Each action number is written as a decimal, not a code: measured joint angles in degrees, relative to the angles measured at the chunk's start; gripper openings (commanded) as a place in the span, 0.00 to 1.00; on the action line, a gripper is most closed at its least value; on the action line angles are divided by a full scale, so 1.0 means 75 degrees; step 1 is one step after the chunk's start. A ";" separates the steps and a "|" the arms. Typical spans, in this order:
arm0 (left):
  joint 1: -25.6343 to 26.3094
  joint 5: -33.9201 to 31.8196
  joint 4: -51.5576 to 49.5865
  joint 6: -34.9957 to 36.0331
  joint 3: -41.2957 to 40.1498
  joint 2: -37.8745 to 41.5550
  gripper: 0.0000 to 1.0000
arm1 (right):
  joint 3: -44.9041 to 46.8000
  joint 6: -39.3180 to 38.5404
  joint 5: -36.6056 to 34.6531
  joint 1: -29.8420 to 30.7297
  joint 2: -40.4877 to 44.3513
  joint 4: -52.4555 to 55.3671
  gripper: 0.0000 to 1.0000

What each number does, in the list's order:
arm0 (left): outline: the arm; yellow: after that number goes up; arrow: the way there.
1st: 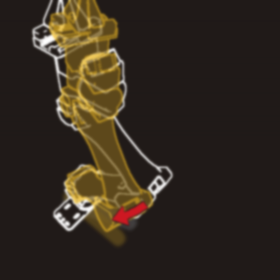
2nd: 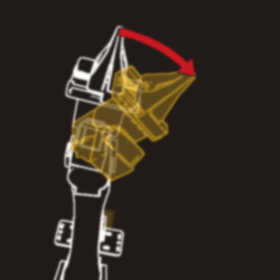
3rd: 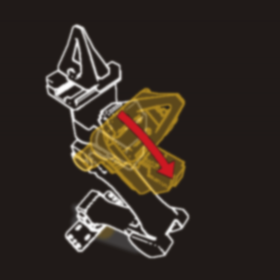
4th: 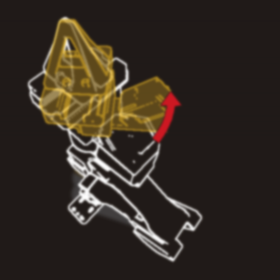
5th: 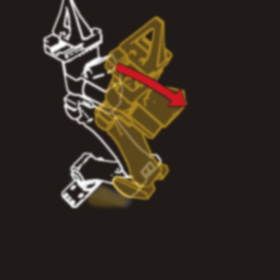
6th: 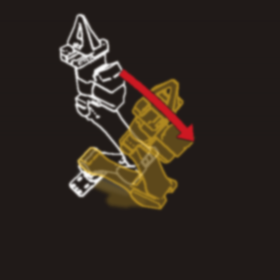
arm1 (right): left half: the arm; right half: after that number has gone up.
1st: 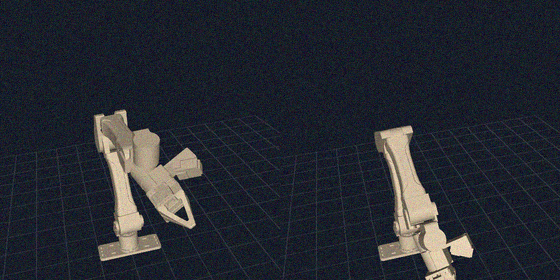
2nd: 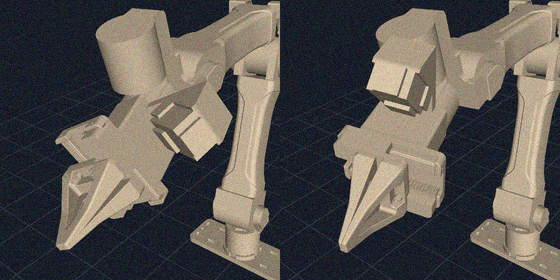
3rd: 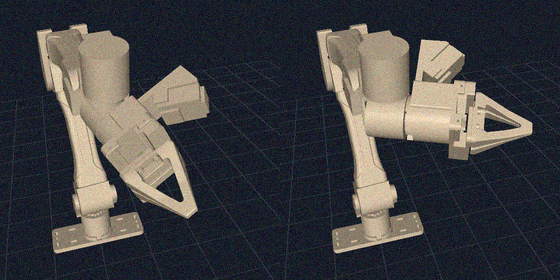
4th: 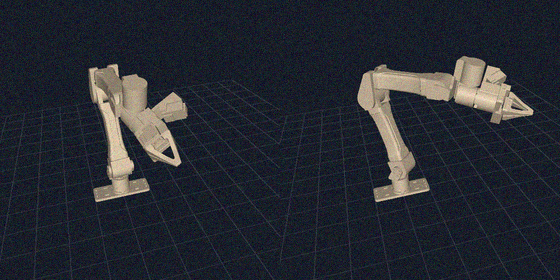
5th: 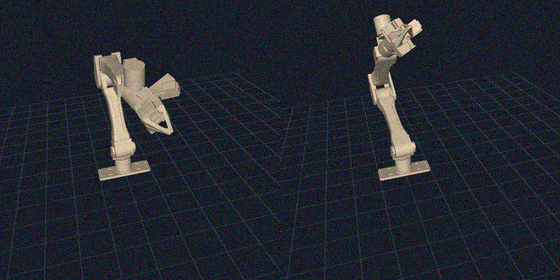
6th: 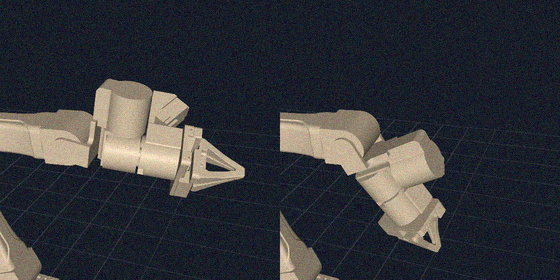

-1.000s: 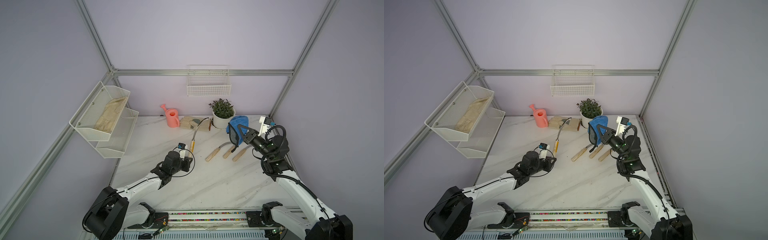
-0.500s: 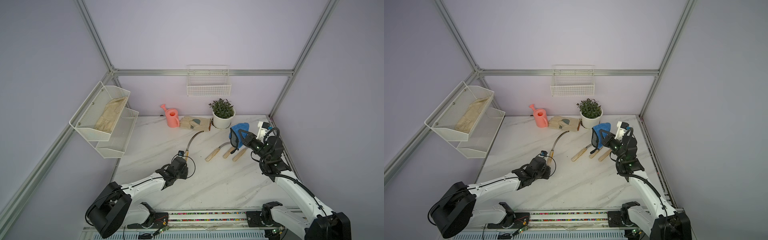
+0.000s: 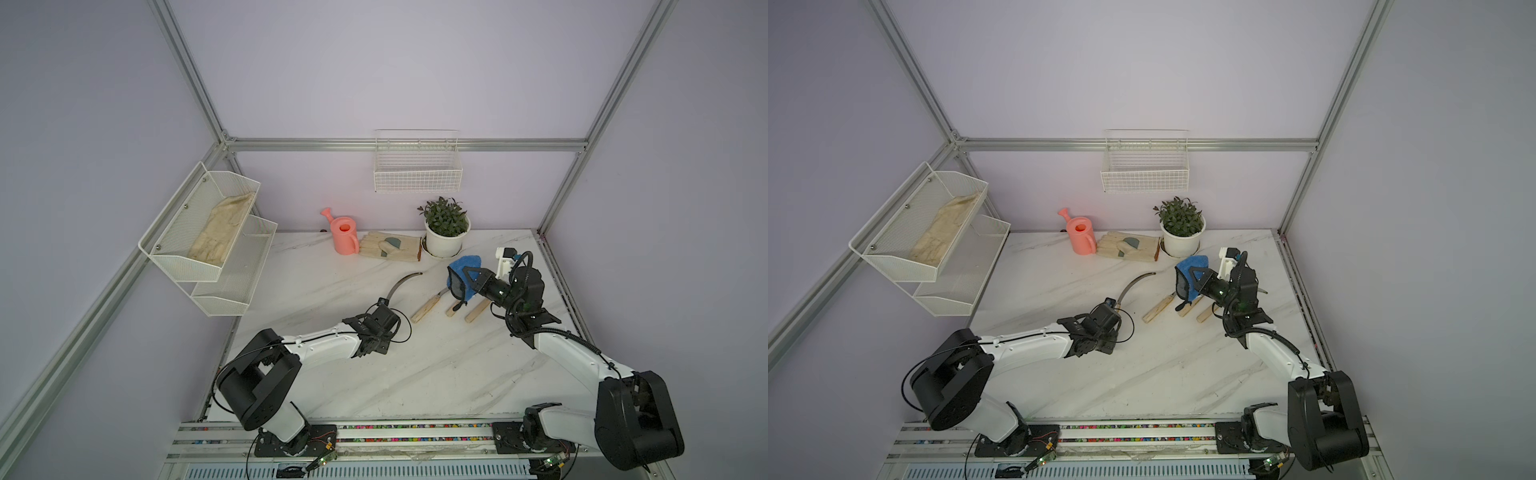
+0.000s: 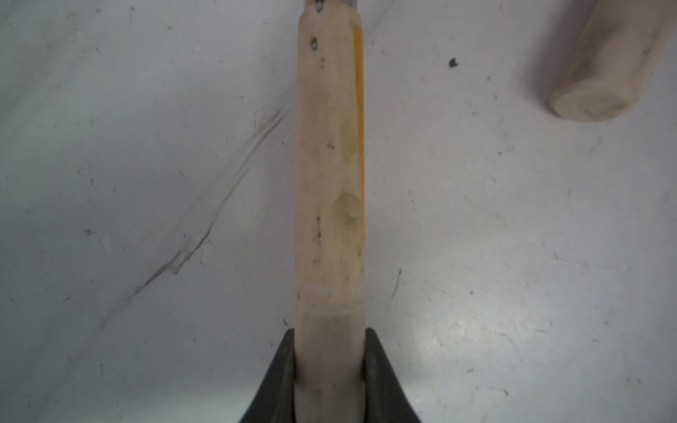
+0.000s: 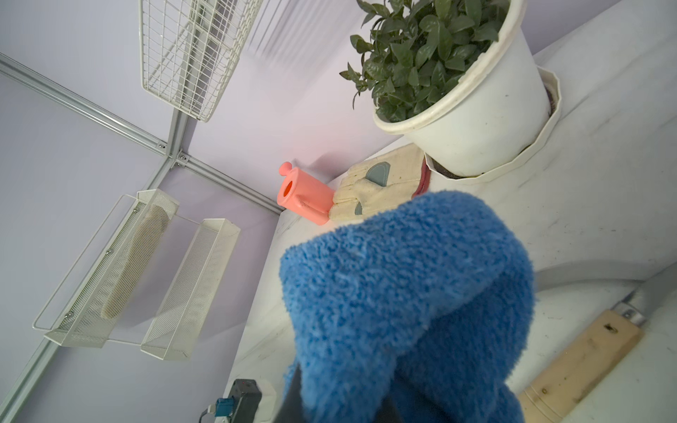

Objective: Wipe small sickles with rags
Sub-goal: Place the small sickle at the center of the board.

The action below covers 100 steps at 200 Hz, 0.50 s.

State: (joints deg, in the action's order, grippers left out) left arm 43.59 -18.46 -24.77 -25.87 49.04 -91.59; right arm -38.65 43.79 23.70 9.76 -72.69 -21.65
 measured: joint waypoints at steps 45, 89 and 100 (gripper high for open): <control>0.0006 -0.0396 -0.0662 -0.0012 0.1148 -0.1134 0.00 | 0.0064 -0.0035 0.0052 0.0000 -0.0015 -0.0160 0.00; 0.0125 -0.0542 -0.1067 0.0015 0.1763 -0.1585 0.00 | 0.0178 -0.0073 0.0131 0.0000 -0.0015 -0.0178 0.00; 0.0207 -0.0554 -0.1169 0.0032 0.1915 -0.1687 0.00 | 0.0184 -0.0082 0.0169 0.0000 -0.0015 -0.0178 0.00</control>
State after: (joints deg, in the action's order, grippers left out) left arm 45.15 -22.61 -33.54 -25.63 63.40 -104.25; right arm -37.28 43.18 24.97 9.76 -72.79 -22.98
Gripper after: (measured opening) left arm 0.230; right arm 0.128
